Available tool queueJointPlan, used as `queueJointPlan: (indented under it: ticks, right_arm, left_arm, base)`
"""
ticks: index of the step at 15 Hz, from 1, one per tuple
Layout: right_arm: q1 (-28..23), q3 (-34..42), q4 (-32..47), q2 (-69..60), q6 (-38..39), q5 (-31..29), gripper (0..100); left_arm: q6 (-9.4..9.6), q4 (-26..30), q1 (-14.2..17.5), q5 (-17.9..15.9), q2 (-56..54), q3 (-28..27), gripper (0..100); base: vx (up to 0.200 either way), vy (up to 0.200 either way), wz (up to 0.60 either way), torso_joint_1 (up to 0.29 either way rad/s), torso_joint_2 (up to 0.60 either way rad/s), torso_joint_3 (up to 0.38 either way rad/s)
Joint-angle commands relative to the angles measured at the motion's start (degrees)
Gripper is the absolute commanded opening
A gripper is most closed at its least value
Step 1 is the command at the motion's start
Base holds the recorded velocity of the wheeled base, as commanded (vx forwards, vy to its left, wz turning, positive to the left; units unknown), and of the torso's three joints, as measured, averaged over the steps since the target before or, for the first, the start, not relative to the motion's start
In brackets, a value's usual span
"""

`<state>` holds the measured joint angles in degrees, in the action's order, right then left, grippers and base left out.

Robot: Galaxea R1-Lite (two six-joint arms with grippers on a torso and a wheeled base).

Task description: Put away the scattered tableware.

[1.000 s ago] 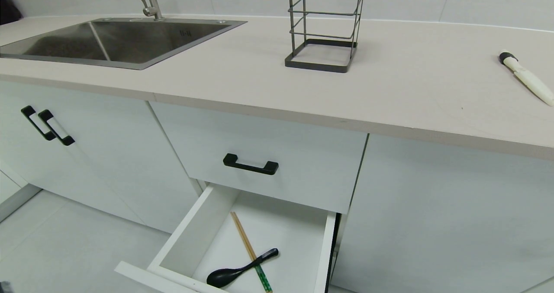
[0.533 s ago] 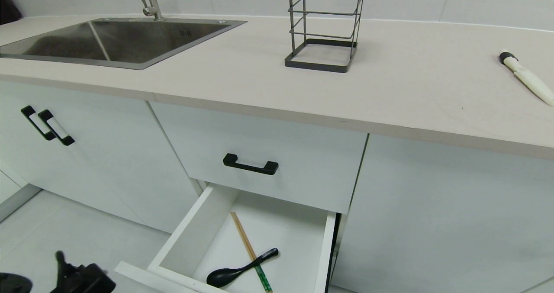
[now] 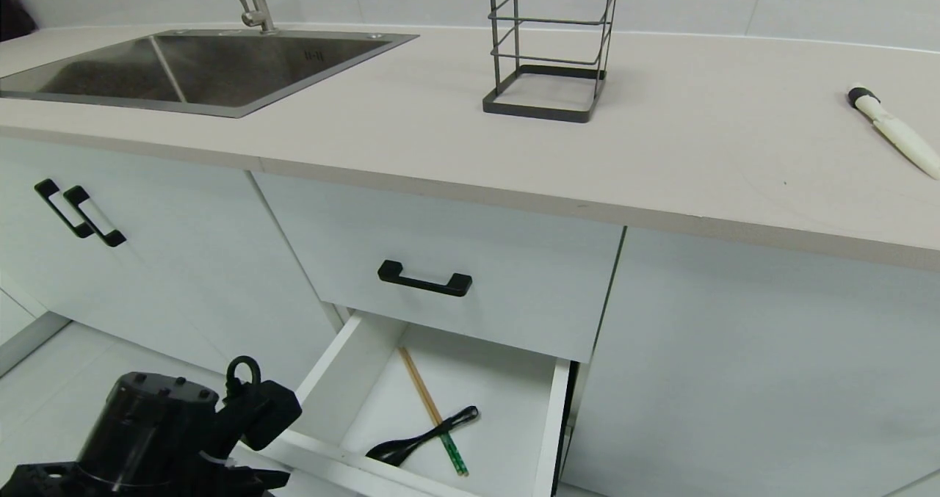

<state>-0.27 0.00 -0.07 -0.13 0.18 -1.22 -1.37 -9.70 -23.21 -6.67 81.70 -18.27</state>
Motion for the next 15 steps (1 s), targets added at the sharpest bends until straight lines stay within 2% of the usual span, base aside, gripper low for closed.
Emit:
queueJointPlan:
  ticks: [1,15]
  right_arm:
    - [0.0,0.0,0.0,0.1,0.0,0.0,100]
    - [0.0,0.0,0.0,0.2,0.0,0.0,100]
  left_arm:
    - [-0.04,0.4,-0.1,0.0,2.6,-1.0,100]
    - [0.4,-0.3,-0.1,0.0,8.5,-9.7,100]
  base:
    - [0.0,0.0,0.0,0.0,0.0,0.0]
    - [0.0,0.0,0.0,0.0,0.0,0.0]
